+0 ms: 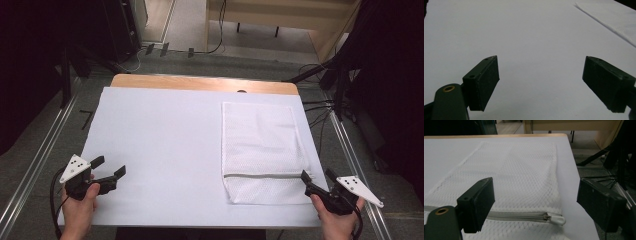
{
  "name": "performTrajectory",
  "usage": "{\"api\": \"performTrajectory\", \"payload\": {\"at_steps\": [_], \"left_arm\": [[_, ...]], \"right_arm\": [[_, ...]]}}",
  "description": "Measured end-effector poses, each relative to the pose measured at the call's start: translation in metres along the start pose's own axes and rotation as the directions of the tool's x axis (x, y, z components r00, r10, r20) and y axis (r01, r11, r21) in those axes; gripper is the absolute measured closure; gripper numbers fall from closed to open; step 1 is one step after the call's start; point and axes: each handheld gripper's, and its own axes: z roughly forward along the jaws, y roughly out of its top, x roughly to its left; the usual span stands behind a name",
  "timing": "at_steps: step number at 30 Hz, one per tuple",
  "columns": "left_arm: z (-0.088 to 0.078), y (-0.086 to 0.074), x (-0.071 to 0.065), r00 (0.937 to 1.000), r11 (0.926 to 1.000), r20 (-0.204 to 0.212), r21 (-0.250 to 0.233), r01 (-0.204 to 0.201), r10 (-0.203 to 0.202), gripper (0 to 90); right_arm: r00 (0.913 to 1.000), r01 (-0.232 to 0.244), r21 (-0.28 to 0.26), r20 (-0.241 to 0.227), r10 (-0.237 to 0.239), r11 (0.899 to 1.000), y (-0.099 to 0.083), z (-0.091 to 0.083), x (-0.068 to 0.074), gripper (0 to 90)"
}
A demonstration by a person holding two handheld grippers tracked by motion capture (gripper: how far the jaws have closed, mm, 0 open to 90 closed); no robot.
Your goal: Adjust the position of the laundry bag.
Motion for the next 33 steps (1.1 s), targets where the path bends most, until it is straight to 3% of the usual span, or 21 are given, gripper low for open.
{"api": "performTrajectory", "payload": {"at_steps": [5,7,8,9,10,11,12,13,14,16,19,20,21,24,26,27,28,29,30,33], "left_arm": [[0.003,0.0,-0.007,0.9999,1.0,0.015,-0.004,-0.005,0.005,16.6],[0.008,0.002,-0.013,0.9995,0.9999,0.032,-0.011,-0.005,0.006,25.3],[0.019,0.006,-0.022,0.998,0.9997,0.062,0.02,-0.013,0.012,27.3],[0.019,0.006,-0.022,0.998,0.9997,0.062,0.02,-0.013,0.012,28.2],[0.031,0.011,-0.034,0.9966,0.9989,0.081,0.043,-0.021,0.017,30.8],[0.031,0.011,-0.034,0.9966,0.9989,0.081,0.043,-0.021,0.017,31.7],[0.045,0.016,-0.049,0.9939,0.9968,0.102,0.063,-0.049,0.042,33.6],[0.045,0.016,-0.049,0.9939,0.9968,0.102,0.063,-0.049,0.042,35.7],[0.055,0.021,-0.061,0.9918,0.994,0.11,0.08,-0.074,0.065,37.0],[0.063,0.025,-0.069,0.9908,0.9932,0.117,0.087,-0.078,0.068,38.4],[0.084,0.036,-0.087,0.9843,0.9896,0.166,0.119,-0.08,0.06,42.2],[0.097,0.041,-0.1,0.9774,0.9849,0.206,0.153,-0.08,0.048,44.3],[0.097,0.041,-0.1,0.9774,0.9849,0.206,0.153,-0.08,0.048,45.3],[0.124,0.046,-0.126,0.9607,0.979,0.276,0.188,-0.079,0.024,47.5],[0.141,0.047,-0.144,0.9542,0.9717,0.298,0.216,-0.096,0.028,50.3],[0.141,0.047,-0.144,0.9542,0.9717,0.298,0.216,-0.096,0.028,51.4],[0.153,0.048,-0.154,0.9517,0.9687,0.306,0.228,-0.097,0.023,54.3],[0.153,0.048,-0.154,0.9517,0.9687,0.306,0.228,-0.097,0.023,54.4],[0.163,0.048,-0.162,0.9509,0.9654,0.309,0.245,-0.09,0.01,54.7],[0.171,0.049,-0.169,0.9503,0.9656,0.311,0.249,-0.073,-0.009,55.6]], "right_arm": [[0.9996,-0.004,-0.017,-0.026,0.004,1.0,-0.002,0.0,-0.003,27.2],[0.9997,0.004,-0.018,-0.025,-0.005,1.0,-0.003,0.002,-0.002,32.0],[0.998,-0.02,-0.01,-0.061,0.019,1.0,-0.002,0.002,-0.001,39.6],[0.998,-0.02,-0.01,-0.061,0.019,1.0,-0.002,0.002,-0.001,39.6],[0.993,-0.043,-0.013,-0.11,0.041,0.999,0.0,0.002,0.0,41.6],[0.993,-0.043,-0.013,-0.11,0.041,0.999,0.0,0.002,0.0,41.6],[0.9967,-0.015,-0.014,-0.08,0.014,1.0,0.002,0.002,0.005,41.0],[0.9973,-0.007,-0.015,-0.073,0.006,1.0,0.003,0.002,0.007,40.4],[0.9969,-0.002,-0.013,-0.078,0.001,1.0,0.003,0.003,0.009,39.4],[0.9966,0.001,-0.01,-0.082,-0.002,1.0,0.002,0.003,0.01,40.3],[0.9942,-0.01,0.021,-0.106,0.012,1.0,0.0,0.009,0.01,44.7],[0.9945,-0.002,0.037,-0.105,0.005,0.999,-0.001,0.011,0.01,45.0],[0.9945,-0.002,0.037,-0.105,0.005,0.999,-0.001,0.011,0.01,45.0],[0.9964,-0.001,0.04,-0.085,0.005,0.999,-0.001,0.011,0.01,44.2],[0.9972,0.003,0.036,-0.074,-0.001,0.999,-0.002,0.01,0.011,44.1],[0.9972,0.003,0.036,-0.074,-0.001,0.999,-0.002,0.01,0.011,44.1],[0.9969,0.007,0.035,-0.078,-0.004,0.999,-0.002,0.01,0.012,44.1],[0.997,0.008,0.035,-0.078,-0.006,0.999,-0.002,0.01,0.013,44.0],[0.9969,0.013,0.034,-0.077,-0.01,0.999,-0.002,0.011,0.013,44.0],[0.9965,0.02,0.037,-0.082,-0.017,0.999,-0.002,0.012,0.014,43.8]]}}
